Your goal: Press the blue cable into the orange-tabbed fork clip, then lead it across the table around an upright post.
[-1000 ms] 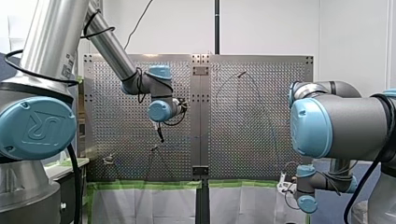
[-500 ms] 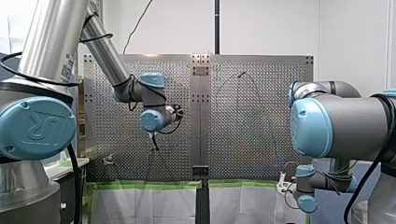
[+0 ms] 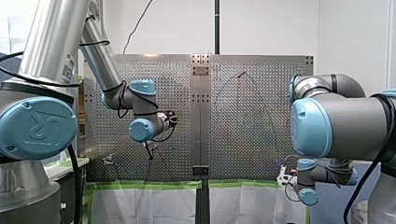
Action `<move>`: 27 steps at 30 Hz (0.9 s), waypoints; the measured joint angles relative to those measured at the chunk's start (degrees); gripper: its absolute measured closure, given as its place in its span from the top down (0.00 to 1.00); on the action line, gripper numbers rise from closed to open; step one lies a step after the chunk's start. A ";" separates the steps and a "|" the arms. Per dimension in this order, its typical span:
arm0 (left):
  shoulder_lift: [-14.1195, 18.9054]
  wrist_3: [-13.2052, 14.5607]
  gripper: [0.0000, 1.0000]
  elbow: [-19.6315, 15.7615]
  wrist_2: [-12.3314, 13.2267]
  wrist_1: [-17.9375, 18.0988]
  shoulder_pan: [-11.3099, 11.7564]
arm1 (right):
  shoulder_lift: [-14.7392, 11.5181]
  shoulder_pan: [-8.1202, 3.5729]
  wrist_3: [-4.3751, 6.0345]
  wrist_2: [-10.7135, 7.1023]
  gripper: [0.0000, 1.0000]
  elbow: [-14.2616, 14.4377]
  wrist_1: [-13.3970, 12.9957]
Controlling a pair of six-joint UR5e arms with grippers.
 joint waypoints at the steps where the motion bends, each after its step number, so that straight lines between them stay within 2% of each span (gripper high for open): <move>1: 0.01 -0.07 1.00 -0.56 0.18 0.54 0.03 | -0.22 0.00 0.13 0.17 0.00 0.07 0.01; 6: -0.02 -0.34 1.00 -2.94 1.02 1.47 0.10 | -0.73 0.02 0.52 0.87 0.00 0.24 0.18; 14: -0.03 -0.35 1.00 -7.01 2.01 1.00 0.16 | -0.74 0.09 0.49 1.05 0.00 0.30 0.32; 27: -0.03 -0.37 1.00 -7.72 2.07 0.89 0.17 | -0.70 0.11 0.46 1.09 0.00 0.31 0.32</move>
